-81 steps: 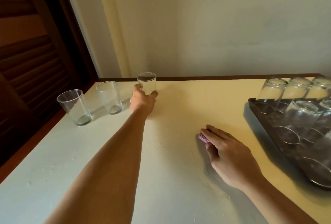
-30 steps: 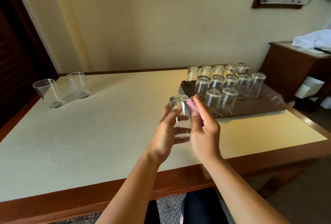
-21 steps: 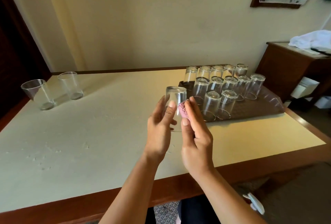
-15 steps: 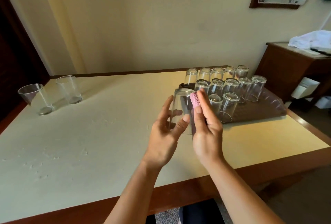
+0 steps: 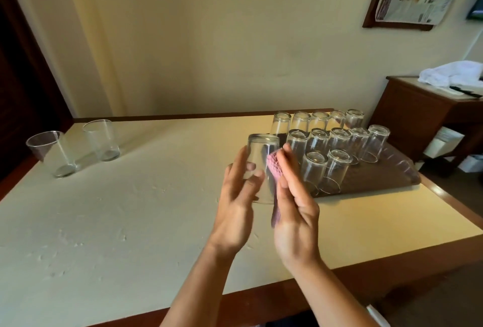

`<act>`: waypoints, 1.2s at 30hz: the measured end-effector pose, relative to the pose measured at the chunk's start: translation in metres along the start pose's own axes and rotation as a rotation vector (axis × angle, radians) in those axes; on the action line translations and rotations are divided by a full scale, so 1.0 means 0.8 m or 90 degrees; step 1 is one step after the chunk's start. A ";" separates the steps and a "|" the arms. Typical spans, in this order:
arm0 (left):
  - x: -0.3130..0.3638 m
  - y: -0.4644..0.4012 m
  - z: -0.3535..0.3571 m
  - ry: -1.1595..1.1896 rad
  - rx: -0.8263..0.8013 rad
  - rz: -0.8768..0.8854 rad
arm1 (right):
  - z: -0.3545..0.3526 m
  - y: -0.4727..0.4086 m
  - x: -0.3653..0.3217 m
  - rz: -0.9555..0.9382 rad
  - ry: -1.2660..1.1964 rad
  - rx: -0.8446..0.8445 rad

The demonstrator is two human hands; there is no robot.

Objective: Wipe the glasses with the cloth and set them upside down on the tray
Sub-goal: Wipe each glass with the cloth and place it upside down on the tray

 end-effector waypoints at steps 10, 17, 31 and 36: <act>0.018 -0.003 -0.003 0.214 -0.007 -0.059 | 0.008 -0.001 -0.004 -0.062 0.047 -0.059; 0.022 0.010 0.002 0.184 -0.067 -0.011 | -0.002 -0.045 -0.012 -0.111 0.118 -0.079; 0.039 -0.003 0.003 0.122 0.003 0.064 | 0.009 -0.024 -0.012 -0.072 0.031 -0.075; 0.037 0.004 0.003 0.100 -0.036 0.043 | -0.003 -0.035 -0.011 -0.062 -0.015 -0.014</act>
Point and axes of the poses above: each hand's wrist, its own y-axis away from the middle knuckle, its own z-axis out of the palm, x = y × z, the point moved 1 cm from there along -y, towards the middle knuckle, and after that the axes turned 8 degrees about -z, right-handed, at the moved point
